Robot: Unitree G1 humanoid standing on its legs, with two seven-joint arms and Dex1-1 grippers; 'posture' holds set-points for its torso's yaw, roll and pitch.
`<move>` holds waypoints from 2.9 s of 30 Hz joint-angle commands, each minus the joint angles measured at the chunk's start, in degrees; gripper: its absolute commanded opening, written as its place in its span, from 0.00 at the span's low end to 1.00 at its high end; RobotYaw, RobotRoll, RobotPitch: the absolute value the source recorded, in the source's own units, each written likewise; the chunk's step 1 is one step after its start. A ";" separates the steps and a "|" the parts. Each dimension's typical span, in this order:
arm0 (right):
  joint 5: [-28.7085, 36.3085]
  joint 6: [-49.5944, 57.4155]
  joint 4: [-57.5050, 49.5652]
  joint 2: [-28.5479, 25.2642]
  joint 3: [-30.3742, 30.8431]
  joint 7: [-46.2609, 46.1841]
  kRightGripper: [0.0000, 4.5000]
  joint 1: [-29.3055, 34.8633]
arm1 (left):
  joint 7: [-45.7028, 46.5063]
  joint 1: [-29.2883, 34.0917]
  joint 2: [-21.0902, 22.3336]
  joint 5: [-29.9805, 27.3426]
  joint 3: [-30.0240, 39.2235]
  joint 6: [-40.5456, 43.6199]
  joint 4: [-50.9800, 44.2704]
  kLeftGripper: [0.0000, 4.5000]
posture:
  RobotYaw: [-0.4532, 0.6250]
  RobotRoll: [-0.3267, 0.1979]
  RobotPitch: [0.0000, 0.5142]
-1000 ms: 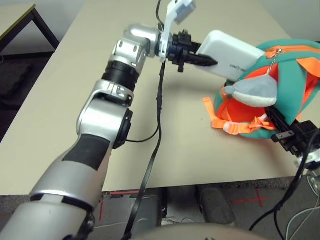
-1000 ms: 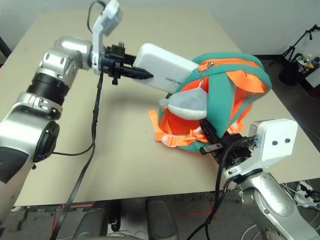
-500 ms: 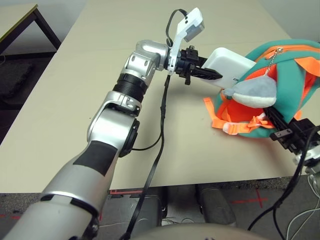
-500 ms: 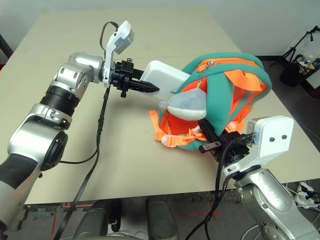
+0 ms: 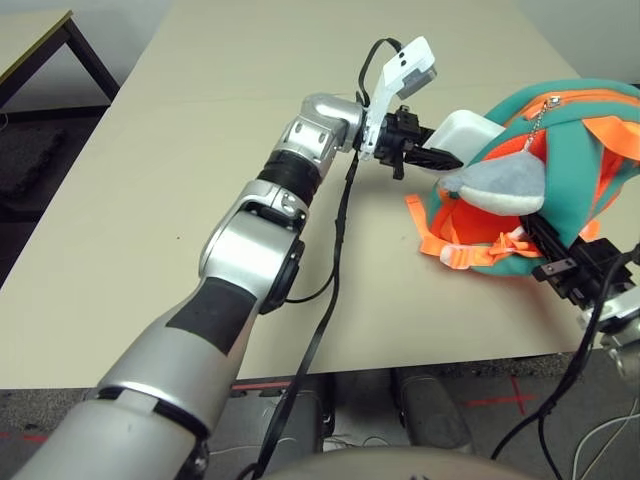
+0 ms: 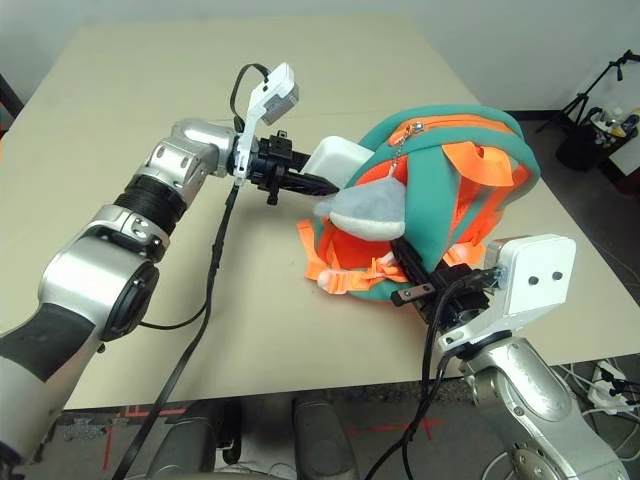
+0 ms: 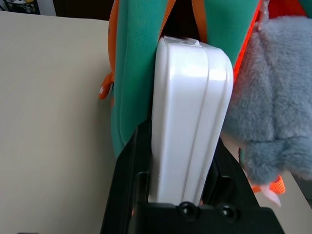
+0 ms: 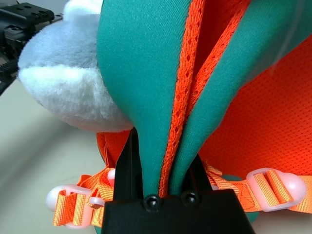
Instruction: Put the pencil case into the backpack and zip it.
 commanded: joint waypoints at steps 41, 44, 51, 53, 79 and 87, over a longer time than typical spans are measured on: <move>-2.79 0.98 2.11 1.34 3.26 2.52 0.05 -3.73 | -7.65 2.50 12.24 -3.07 0.45 14.78 -18.40 0.00 | 0.23 0.62 0.26; -2.97 0.90 2.02 1.52 3.22 2.62 0.05 -3.43 | -6.69 1.39 10.90 -2.68 0.58 12.73 -15.17 0.00 | 0.23 0.62 0.26; -3.38 0.92 1.60 2.19 3.44 2.39 0.05 -3.23 | -5.95 -0.21 9.27 -2.21 0.70 9.44 -10.22 0.00 | 0.21 0.62 0.26; -3.52 0.94 1.48 2.34 3.45 2.41 0.05 -3.16 | -5.95 -0.32 8.90 -2.02 0.66 8.88 -9.10 0.00 | 0.21 0.62 0.27; -3.80 1.27 -0.14 3.22 3.12 1.84 0.05 -1.95 | -1.81 0.08 1.04 0.33 0.08 4.14 -2.88 0.00 | 0.17 0.62 0.29; -3.50 1.58 -0.61 3.17 3.07 1.76 0.05 -1.48 | 3.03 -0.71 -4.06 1.19 0.74 1.45 2.68 0.00 | 0.16 0.62 0.31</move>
